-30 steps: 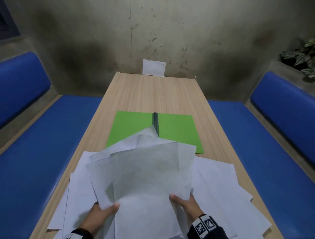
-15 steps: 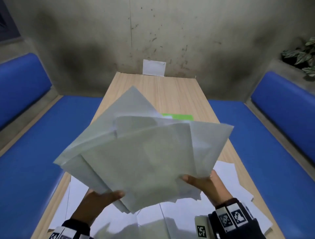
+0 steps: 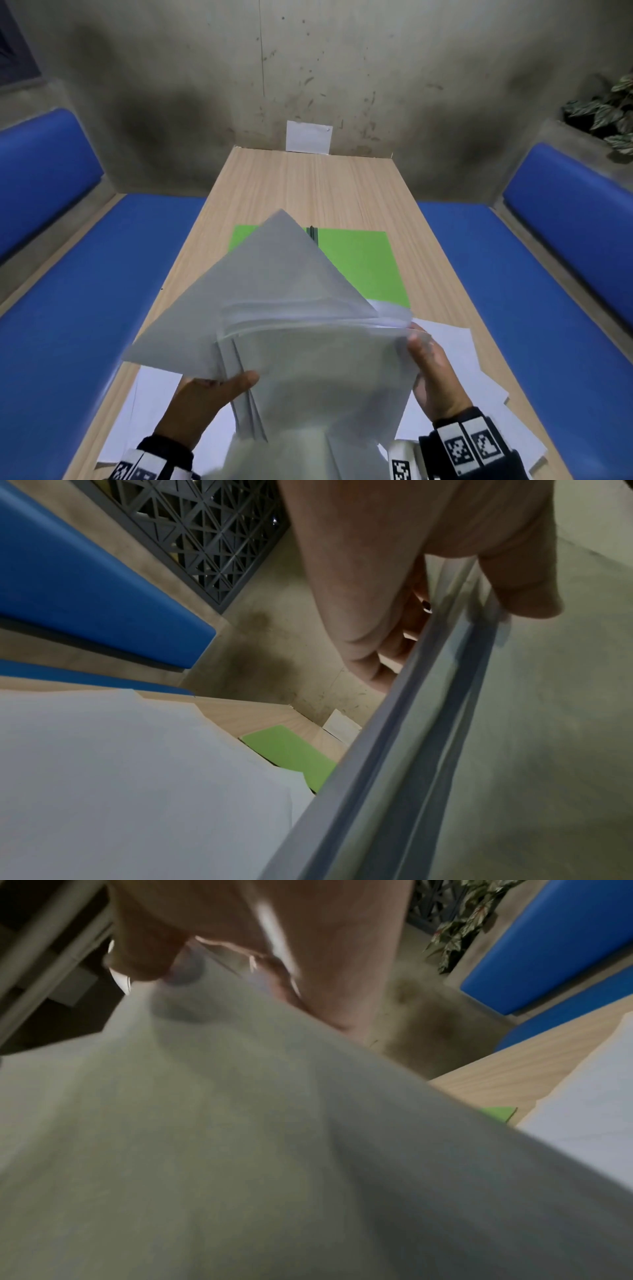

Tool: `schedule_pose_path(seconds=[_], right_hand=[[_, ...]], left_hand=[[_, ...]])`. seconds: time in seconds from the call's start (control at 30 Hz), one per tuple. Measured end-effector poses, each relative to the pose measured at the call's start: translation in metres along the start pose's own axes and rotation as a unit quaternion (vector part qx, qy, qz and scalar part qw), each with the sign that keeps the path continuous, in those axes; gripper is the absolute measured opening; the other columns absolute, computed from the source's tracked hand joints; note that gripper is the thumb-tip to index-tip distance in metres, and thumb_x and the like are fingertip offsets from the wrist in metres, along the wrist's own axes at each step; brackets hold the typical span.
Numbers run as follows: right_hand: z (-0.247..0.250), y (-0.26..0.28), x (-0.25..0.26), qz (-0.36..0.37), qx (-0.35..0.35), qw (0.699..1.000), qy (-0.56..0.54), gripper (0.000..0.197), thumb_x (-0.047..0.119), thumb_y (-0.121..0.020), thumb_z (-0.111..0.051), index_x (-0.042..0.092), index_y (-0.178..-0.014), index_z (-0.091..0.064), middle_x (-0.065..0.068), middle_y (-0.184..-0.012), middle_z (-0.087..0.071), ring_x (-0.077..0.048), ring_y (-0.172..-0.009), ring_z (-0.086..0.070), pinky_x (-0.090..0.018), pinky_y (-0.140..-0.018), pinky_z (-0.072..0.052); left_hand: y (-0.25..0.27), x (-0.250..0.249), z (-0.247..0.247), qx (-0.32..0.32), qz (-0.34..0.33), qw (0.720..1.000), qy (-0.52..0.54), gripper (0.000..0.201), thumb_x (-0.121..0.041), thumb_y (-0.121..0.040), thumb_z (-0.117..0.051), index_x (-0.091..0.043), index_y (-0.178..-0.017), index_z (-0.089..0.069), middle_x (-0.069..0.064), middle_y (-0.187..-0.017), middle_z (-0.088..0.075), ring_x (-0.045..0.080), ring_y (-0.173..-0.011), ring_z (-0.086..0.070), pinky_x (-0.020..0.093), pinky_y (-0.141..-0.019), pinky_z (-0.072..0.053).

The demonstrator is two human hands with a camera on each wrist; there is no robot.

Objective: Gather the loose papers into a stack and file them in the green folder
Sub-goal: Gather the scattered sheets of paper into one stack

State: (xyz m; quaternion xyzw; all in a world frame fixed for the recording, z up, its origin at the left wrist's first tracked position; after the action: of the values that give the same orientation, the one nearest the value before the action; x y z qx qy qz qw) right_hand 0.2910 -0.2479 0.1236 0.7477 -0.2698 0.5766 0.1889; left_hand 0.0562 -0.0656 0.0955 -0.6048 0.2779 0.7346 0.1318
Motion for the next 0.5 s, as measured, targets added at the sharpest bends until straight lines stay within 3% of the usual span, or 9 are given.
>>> schedule_pose_path(seconds=[0.03, 0.07, 0.13, 0.2, 0.3, 0.37, 0.5], right_hand=[[0.001, -0.001, 0.003, 0.006, -0.005, 1.000, 0.000, 0.084, 0.059, -0.045, -0.080, 0.002, -0.105, -0.064, -0.012, -0.100, -0.072, -0.020, -0.091, -0.068, -0.030, -0.078, -0.055], [0.003, -0.002, 0.007, 0.011, -0.013, 1.000, 0.008, 0.083, 0.062, -0.041, -0.080, 0.009, -0.103, -0.066, -0.009, -0.098, -0.072, -0.020, -0.088, -0.068, -0.029, -0.076, -0.055], [0.005, -0.001, 0.017, 0.020, -0.018, 0.999, 0.039, 0.061, 0.053, -0.035, -0.084, 0.029, -0.090, -0.071, 0.003, -0.089, -0.074, -0.014, -0.078, -0.070, -0.023, -0.068, -0.056], [0.003, 0.001, 0.026, 0.024, 0.004, 0.995, 0.092, 0.049, 0.039, -0.041, -0.080, 0.036, -0.090, -0.070, 0.010, -0.089, -0.073, -0.010, -0.078, -0.070, -0.020, -0.068, -0.055], [-0.001, 0.001, 0.025, 0.009, 0.026, 0.990, 0.137, 0.072, 0.035, -0.040, -0.085, 0.028, -0.107, -0.061, 0.002, -0.100, -0.073, -0.012, -0.089, -0.071, -0.021, -0.074, -0.055], [-0.001, 0.001, 0.016, -0.005, 0.018, 0.992, 0.127, 0.082, 0.035, -0.037, -0.088, 0.021, -0.112, -0.058, -0.003, -0.102, -0.074, -0.014, -0.093, -0.070, -0.021, -0.076, -0.055], [-0.003, 0.004, -0.015, -0.091, -0.006, 0.992, 0.089, 0.082, 0.047, -0.021, -0.092, 0.012, -0.092, -0.071, -0.002, -0.087, -0.078, -0.013, -0.084, -0.073, -0.019, -0.070, -0.055]], left_hand=[[0.002, -0.005, 0.000, 0.008, -0.003, 1.000, 0.001, 0.023, -0.019, -0.061, -0.086, -0.011, -0.074, -0.068, -0.016, -0.054, -0.068, -0.004, -0.063, -0.064, 0.021, -0.075, -0.043], [0.004, -0.008, -0.002, 0.021, -0.015, 1.000, 0.011, 0.029, -0.014, -0.057, -0.087, -0.013, -0.081, -0.069, -0.015, -0.059, -0.072, -0.003, -0.072, -0.067, 0.024, -0.078, -0.045], [0.004, -0.011, -0.002, 0.044, -0.047, 0.997, 0.043, 0.057, -0.022, -0.045, -0.087, -0.016, -0.098, -0.065, -0.007, -0.080, -0.077, 0.009, -0.084, -0.071, 0.024, -0.074, -0.052], [0.001, -0.010, -0.002, 0.060, -0.067, 0.995, 0.050, 0.085, -0.034, -0.031, -0.090, -0.018, -0.109, -0.061, -0.002, -0.096, -0.076, 0.013, -0.090, -0.071, 0.027, -0.074, -0.056], [0.003, -0.015, -0.008, 0.093, -0.077, 0.992, 0.026, 0.095, -0.055, -0.020, -0.088, -0.018, -0.104, -0.065, 0.000, -0.092, -0.077, 0.014, -0.085, -0.072, 0.026, -0.068, -0.057], [0.003, -0.015, -0.013, 0.112, -0.060, 0.992, 0.020, 0.091, -0.053, -0.021, -0.088, -0.021, -0.102, -0.063, -0.004, -0.088, -0.077, 0.009, -0.077, -0.071, 0.022, -0.059, -0.055], [0.000, 0.000, -0.024, 0.117, -0.014, 0.993, 0.009, 0.092, -0.062, -0.017, -0.085, -0.025, -0.099, -0.066, -0.003, -0.094, -0.076, 0.017, -0.087, -0.071, 0.025, -0.070, -0.055]])
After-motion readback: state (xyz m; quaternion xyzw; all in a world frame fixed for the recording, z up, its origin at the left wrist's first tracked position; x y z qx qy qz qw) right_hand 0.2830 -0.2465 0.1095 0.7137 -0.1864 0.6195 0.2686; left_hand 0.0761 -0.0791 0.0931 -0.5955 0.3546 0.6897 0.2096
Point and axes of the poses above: each hand's wrist, its own y-axis away from the middle knuckle, its own z-axis out of the back of the hand, x = y × z, the point moved 1 cm from there along -y, towards the middle knuckle
